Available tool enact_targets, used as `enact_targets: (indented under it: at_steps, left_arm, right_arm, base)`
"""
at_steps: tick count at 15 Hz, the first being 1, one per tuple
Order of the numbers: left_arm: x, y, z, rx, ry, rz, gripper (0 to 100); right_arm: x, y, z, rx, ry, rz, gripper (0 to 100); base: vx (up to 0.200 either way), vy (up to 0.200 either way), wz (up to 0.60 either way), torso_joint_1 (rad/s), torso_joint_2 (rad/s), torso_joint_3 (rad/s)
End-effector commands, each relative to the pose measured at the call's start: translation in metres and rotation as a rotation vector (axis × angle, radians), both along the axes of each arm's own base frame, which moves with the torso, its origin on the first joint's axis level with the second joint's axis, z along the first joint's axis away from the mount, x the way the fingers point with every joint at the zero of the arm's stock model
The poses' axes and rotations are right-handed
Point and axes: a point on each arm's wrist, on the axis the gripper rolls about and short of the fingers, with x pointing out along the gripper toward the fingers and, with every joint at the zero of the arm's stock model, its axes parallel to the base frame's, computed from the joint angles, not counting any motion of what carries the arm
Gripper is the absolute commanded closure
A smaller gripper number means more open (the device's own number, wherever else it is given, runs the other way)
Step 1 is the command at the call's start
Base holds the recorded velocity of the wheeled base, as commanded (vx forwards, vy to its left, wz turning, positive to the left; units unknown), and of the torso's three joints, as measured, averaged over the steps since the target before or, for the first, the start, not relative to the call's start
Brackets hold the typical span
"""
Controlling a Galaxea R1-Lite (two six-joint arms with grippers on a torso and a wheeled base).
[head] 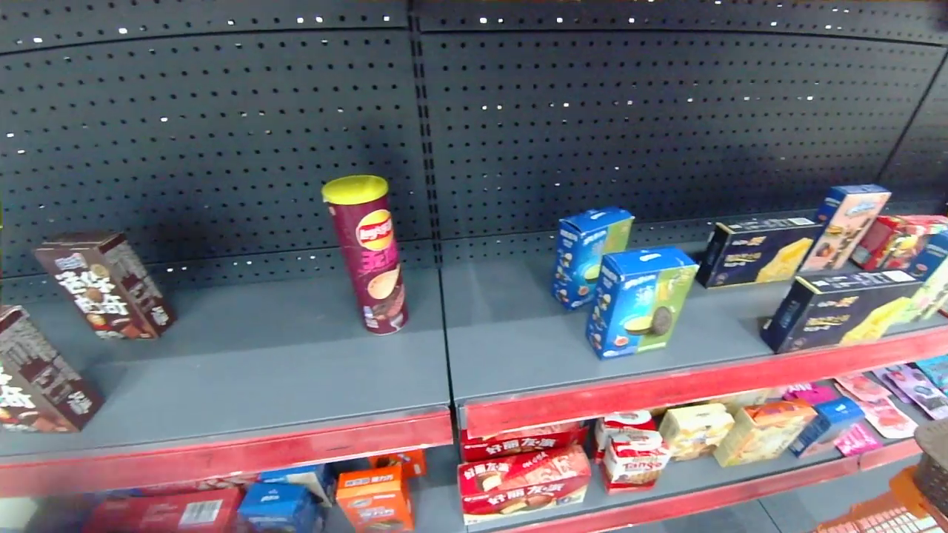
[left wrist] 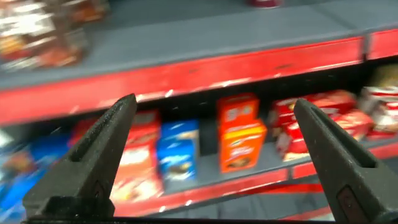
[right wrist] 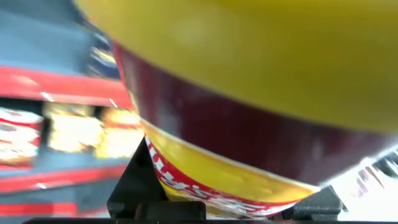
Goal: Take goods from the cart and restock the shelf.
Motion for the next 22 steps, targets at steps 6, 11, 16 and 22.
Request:
enact_targets:
  at_steps: [6,11,16,22]
  left_arm:
    - [0.0,0.0,0.0,-0.001,-0.001,0.003,0]
    - [0.0,0.0,0.0,0.003,-0.001,0.001,0]
    - [0.0,0.0,0.0,0.002,-0.001,0.001,0]
    - [0.0,0.0,0.0,0.002,-0.001,0.001,0]
  right_arm:
    - [-0.001,0.0002,-0.0003,-0.002,-0.003,0.005,100]
    - [-0.0023,0.0002,-0.002,-0.002,-0.003,0.004,100]
    - [-0.0049,0.0002,-0.0028,-0.002,-0.011,0.002,100]
    - [-0.0065,0.0004,-0.0035,-0.029,-0.007,0.005,100]
  base:
    - [0.0,0.0,0.6,0.003,0.0,0.003]
    - [0.0,0.0,0.0,0.0,0.0,0.0]
    - [0.0,0.0,0.0,0.0,0.0,0.0]
    - [0.0,0.0,-0.3,0.001,0.0,0.001]
